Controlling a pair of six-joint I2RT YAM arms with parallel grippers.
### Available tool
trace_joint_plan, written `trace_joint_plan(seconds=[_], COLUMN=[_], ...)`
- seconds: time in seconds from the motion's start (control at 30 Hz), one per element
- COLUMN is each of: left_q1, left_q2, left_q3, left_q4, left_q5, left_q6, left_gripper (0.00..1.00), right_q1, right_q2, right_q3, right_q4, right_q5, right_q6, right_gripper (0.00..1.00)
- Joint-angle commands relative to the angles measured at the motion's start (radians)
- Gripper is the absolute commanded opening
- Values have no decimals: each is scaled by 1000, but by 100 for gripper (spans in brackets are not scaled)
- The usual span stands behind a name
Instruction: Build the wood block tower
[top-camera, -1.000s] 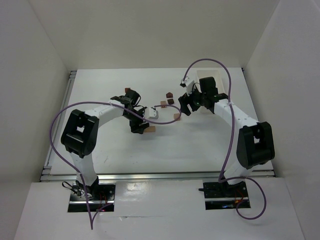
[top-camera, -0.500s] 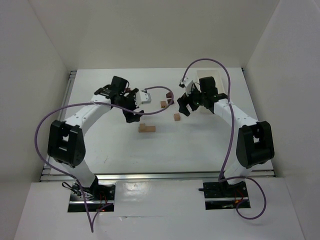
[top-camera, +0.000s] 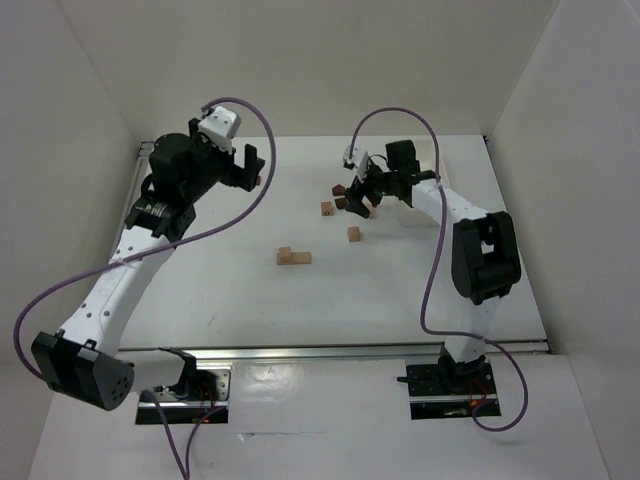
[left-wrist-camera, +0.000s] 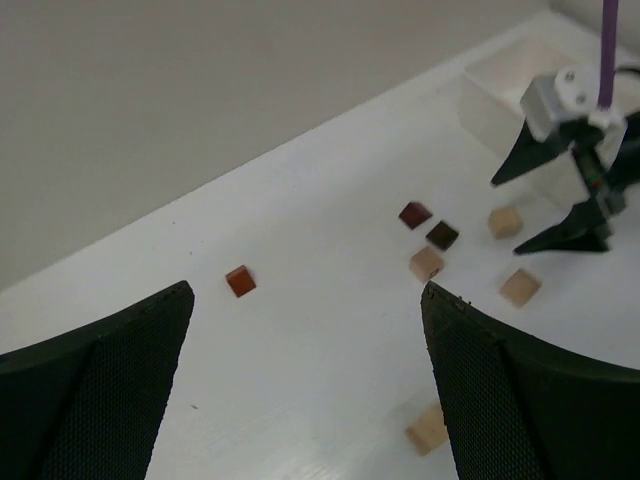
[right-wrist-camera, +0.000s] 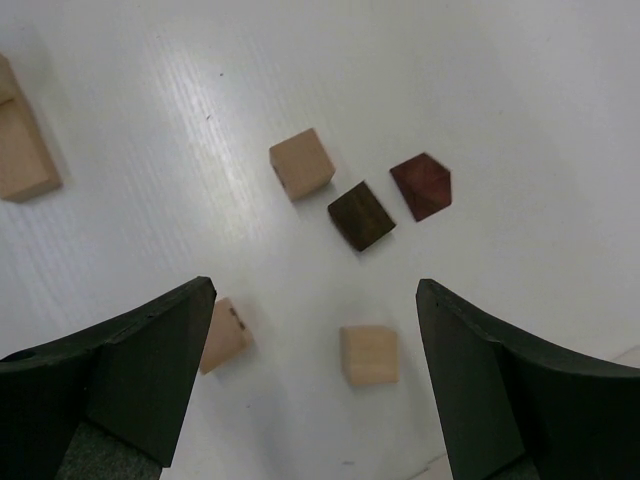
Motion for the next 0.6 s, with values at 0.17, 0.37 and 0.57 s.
trace_joint_plan(seconds=[0.17, 0.37, 0.57], left_q1=[6, 6, -4], left_q2=[-150, -324, -375], left_q3=[-235, -446, -490], left_q4=[-82, -139, -263], left_q5=[-355, -410, -469], left_q6=[-683, -821, -843], left_gripper=[100, 100, 100], right_q1=[47, 96, 128], right_q2=[149, 241, 294], right_q3=[183, 265, 295], right_q4=[-5, -41, -53], right_q5=[-61, 9, 28], right_q6=[-174, -219, -229], right_gripper=[89, 89, 88])
